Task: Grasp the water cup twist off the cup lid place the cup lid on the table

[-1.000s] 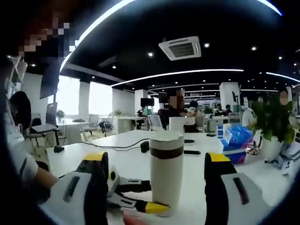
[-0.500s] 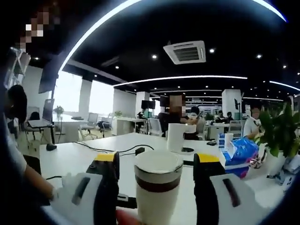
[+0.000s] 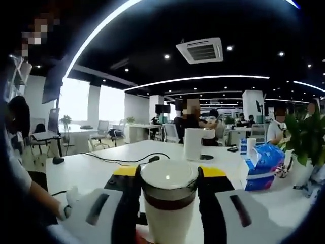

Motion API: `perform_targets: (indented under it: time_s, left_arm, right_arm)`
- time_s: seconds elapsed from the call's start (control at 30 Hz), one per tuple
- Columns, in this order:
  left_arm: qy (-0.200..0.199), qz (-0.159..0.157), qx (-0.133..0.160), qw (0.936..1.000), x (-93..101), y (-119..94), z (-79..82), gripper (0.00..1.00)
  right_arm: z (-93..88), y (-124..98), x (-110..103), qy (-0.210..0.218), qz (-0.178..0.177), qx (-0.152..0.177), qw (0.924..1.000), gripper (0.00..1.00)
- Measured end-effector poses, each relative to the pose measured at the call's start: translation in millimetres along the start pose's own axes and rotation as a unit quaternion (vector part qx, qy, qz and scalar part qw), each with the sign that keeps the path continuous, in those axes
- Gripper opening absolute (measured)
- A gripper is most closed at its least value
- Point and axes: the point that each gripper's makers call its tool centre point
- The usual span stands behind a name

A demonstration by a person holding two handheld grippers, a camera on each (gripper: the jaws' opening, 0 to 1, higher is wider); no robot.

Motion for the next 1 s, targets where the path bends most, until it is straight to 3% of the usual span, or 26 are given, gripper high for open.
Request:
perform_targets:
  time_s: [0.17, 0.37, 0.47, 0.73, 1.0]
  left_arm:
    - [0.003, -0.001, 0.001, 1.0000, 0.1, 0, 0.1, 0.45]
    - [0.007, -0.005, 0.002, 1.0000, 1.1, 0, 0.6, 0.45]
    - [0.008, -0.005, 0.002, 1.0000, 1.0, 0, 0.8, 0.45]
    - [0.006, -0.004, 0.001, 1.0000, 0.0, 1, 1.0, 0.45]
    - [0.005, -0.004, 0.001, 1.0000, 0.1, 1, 1.5, 0.45]
  right_arm:
    - [-1.8, 0, -3, -0.019, 0.027, -0.025, 0.9991, 0.46]
    - [-3.6, -1, -9, -0.024, 0.111, -0.049, 0.9924, 0.46]
    - [-3.8, -1, -10, -0.022, 0.153, -0.053, 0.9866, 0.46]
    - [-4.0, 0, -10, -0.029, 0.219, -0.064, 0.9732, 0.46]
    - [-3.5, 0, -13, -0.034, 0.292, -0.058, 0.9540, 0.46]
Point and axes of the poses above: the point that each gripper's makers call its tool centre point, and the gripper's own axes: y roughly forward along the fingers, x roughly to its right, z roughly out of its top, and after that the axes turned 1 degree about -y, right-handed
